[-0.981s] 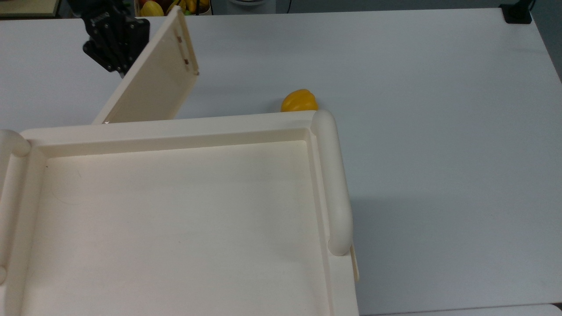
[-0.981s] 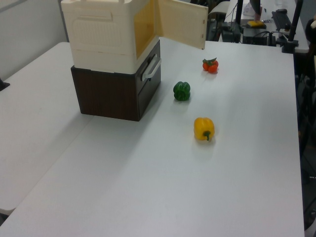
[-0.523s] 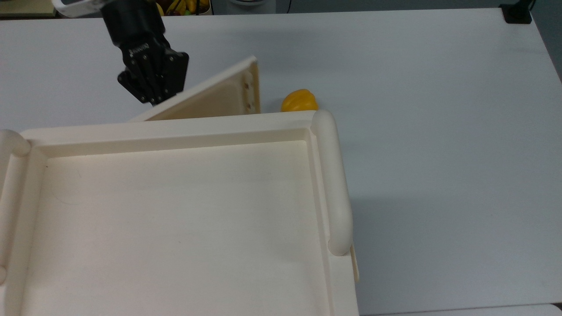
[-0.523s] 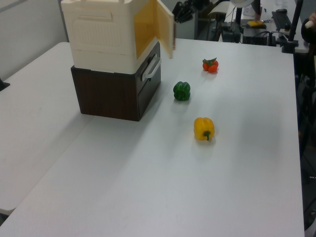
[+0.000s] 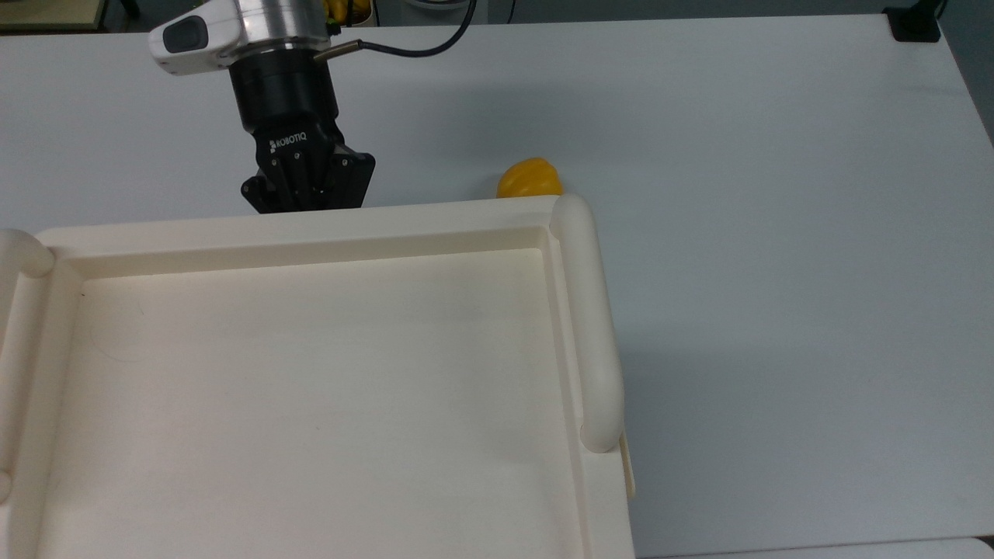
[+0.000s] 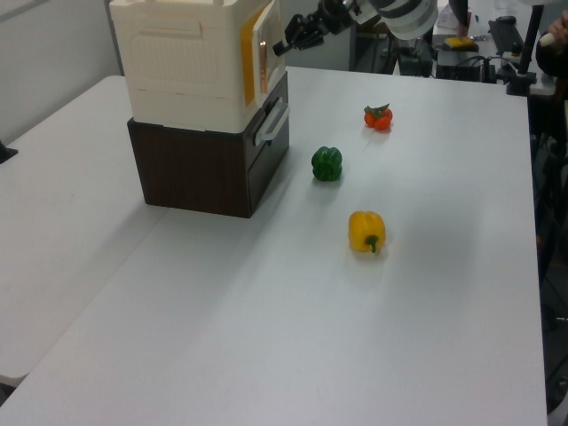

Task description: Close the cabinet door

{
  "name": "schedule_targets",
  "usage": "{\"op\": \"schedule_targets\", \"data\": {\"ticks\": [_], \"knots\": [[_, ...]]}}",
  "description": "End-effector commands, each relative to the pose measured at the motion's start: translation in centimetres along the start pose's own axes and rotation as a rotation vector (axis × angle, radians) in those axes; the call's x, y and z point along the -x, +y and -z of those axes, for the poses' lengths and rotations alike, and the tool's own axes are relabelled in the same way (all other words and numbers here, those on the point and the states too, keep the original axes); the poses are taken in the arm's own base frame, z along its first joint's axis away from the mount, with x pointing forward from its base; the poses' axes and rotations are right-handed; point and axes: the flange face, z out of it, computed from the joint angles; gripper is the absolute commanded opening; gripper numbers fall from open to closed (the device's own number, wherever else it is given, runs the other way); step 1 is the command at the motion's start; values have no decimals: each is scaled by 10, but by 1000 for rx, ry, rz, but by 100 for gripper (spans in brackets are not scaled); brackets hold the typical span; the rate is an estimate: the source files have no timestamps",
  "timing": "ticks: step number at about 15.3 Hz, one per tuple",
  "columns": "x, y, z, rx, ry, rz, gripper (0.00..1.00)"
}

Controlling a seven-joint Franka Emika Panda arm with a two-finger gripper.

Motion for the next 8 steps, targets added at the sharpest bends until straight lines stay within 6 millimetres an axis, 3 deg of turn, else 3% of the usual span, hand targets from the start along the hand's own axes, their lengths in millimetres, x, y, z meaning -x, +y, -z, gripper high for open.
{"op": "schedule_targets", "data": {"ticks": [1, 5, 8], "knots": [[-16, -8, -14, -25, 67, -20, 0], [-16, -13, -17, -24, 85, -13, 0], [-15, -8, 4, -7, 70, 3, 0]]}}
